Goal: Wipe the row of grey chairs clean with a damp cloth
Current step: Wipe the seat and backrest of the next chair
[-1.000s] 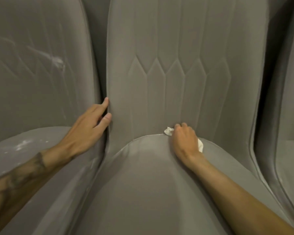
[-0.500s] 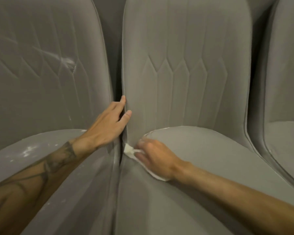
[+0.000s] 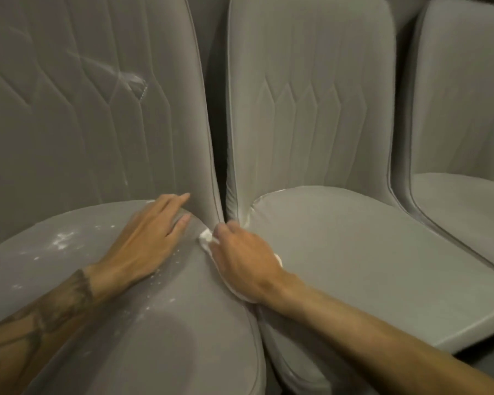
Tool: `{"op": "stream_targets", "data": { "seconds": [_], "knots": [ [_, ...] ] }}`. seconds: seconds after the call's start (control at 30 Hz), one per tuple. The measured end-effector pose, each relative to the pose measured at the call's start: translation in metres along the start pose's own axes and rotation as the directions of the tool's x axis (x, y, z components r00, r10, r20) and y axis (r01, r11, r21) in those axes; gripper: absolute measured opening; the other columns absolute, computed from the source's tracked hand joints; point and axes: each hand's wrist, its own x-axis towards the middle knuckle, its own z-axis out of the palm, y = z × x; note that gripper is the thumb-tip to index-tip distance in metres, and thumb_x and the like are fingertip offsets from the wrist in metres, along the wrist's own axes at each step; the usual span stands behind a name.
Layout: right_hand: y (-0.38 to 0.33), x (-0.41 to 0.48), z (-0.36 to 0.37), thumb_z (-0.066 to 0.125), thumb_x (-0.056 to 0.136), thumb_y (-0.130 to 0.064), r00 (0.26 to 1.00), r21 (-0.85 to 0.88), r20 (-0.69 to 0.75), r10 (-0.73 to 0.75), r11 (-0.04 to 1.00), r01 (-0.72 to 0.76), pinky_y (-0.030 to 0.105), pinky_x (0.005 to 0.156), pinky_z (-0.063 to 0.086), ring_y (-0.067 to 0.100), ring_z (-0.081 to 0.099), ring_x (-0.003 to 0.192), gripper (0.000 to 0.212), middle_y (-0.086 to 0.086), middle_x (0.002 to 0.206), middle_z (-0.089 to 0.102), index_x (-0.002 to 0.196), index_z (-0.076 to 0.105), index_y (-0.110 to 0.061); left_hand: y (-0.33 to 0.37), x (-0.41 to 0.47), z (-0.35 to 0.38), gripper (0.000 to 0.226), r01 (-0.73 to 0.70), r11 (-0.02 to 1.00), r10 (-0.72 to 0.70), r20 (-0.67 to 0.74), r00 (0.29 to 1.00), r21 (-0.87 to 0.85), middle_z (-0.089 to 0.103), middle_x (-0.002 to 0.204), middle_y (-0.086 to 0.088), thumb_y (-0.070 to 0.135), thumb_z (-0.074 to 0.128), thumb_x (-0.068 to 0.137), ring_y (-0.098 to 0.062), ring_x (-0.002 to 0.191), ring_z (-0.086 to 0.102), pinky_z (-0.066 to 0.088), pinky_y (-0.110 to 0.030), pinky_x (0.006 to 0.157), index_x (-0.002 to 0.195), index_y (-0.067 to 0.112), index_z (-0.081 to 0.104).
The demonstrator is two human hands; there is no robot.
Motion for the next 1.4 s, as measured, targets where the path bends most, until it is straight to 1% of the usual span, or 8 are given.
{"op": "stream_targets", "data": {
  "seconds": [0.13,0.27,0.4,0.5,0.7,0.97,1.23,1.4],
  "knots": [
    [0.03,0.024,-0.018,0.041,0.106,-0.024,0.945,-0.038,-0.128,0.302,0.95,-0.309,0.037,0.081,0.04,0.034,0.057,0.102,0.023,0.013,0.118,0.058,0.118,0.054,-0.01,-0.029,-0.01,-0.012,0.054,-0.018,0.996,0.011,0.075,0.997,0.087,0.042,0.154,0.01,0.052,0.026,0.106,-0.018,0.141,0.041,0.033,-0.045,0.117,0.153,0.031,0.042],
    [0.023,0.02,-0.004,0.038,0.105,-0.018,0.859,-0.162,-0.107,0.5,0.844,-0.511,0.039,0.076,0.036,0.041,0.059,0.105,0.028,0.017,0.124,0.057,0.129,0.046,-0.007,-0.057,-0.024,-0.024,0.054,0.001,0.986,-0.015,0.086,0.996,0.165,0.05,0.145,0.005,0.053,0.025,0.105,-0.024,0.129,0.048,0.037,-0.046,0.107,0.144,0.027,0.052],
    [-0.065,0.024,0.039,0.034,0.103,-0.013,0.93,-0.171,-0.128,0.345,0.916,-0.363,0.044,0.08,0.048,0.038,0.062,0.103,0.027,0.012,0.12,0.057,0.125,0.047,-0.014,-0.095,-0.047,-0.032,0.047,-0.009,0.968,-0.012,0.084,0.996,0.25,0.053,0.142,0.004,0.049,0.029,0.109,-0.023,0.125,0.048,0.036,-0.043,0.103,0.141,0.027,0.054],
    [-0.105,0.043,0.048,0.038,0.103,-0.014,0.949,-0.131,-0.078,0.307,0.94,-0.315,0.044,0.086,0.045,0.039,0.059,0.108,0.023,0.015,0.122,0.056,0.123,0.049,-0.011,-0.121,-0.066,-0.049,0.049,-0.005,0.961,-0.017,0.079,0.997,0.276,0.053,0.141,0.004,0.053,0.029,0.108,-0.024,0.125,0.048,0.035,-0.044,0.104,0.141,0.027,0.055],
    [-0.1,0.037,0.031,0.045,0.099,-0.054,0.914,-0.314,-0.029,0.405,0.864,-0.393,0.047,0.098,0.04,0.04,0.047,0.119,0.048,0.014,0.132,0.049,0.128,0.049,-0.017,-0.162,-0.093,-0.09,0.048,0.074,0.96,-0.086,0.03,0.996,0.27,0.053,0.144,0.004,0.051,0.034,0.106,-0.022,0.133,0.046,0.035,-0.045,0.108,0.14,0.026,0.058],
    [-0.082,0.07,0.053,0.035,0.107,-0.038,0.915,-0.301,-0.151,0.373,0.865,-0.402,0.046,0.095,0.037,0.039,0.051,0.114,0.039,0.018,0.121,0.055,0.118,0.054,-0.005,-0.196,-0.131,-0.123,0.043,0.225,0.927,-0.219,-0.056,0.974,0.3,0.059,0.139,0.0,0.045,0.039,0.107,-0.027,0.13,0.049,0.035,-0.047,0.109,0.135,0.023,0.063],
    [-0.087,0.097,0.08,0.044,0.102,-0.044,0.998,-0.217,-0.014,0.063,0.974,-0.065,0.041,0.083,0.042,0.033,0.055,0.101,0.037,0.01,0.119,0.055,0.122,0.053,-0.013,-0.205,-0.143,-0.122,0.063,0.21,0.899,-0.188,-0.094,0.978,0.385,0.06,0.137,0.001,0.057,0.021,0.1,-0.026,0.127,0.051,0.038,-0.049,0.104,0.132,0.026,0.065],
    [-0.055,0.102,0.065,0.035,0.107,-0.031,0.973,-0.263,-0.025,0.23,0.937,-0.228,0.043,0.092,0.043,0.036,0.051,0.109,0.033,0.016,0.126,0.051,0.126,0.049,-0.007,-0.2,-0.147,-0.124,0.066,0.286,0.878,-0.268,-0.102,0.958,0.383,0.053,0.149,0.0,0.062,0.018,0.098,-0.031,0.134,0.046,0.037,-0.055,0.109,0.132,0.031,0.065]
  ]
}}
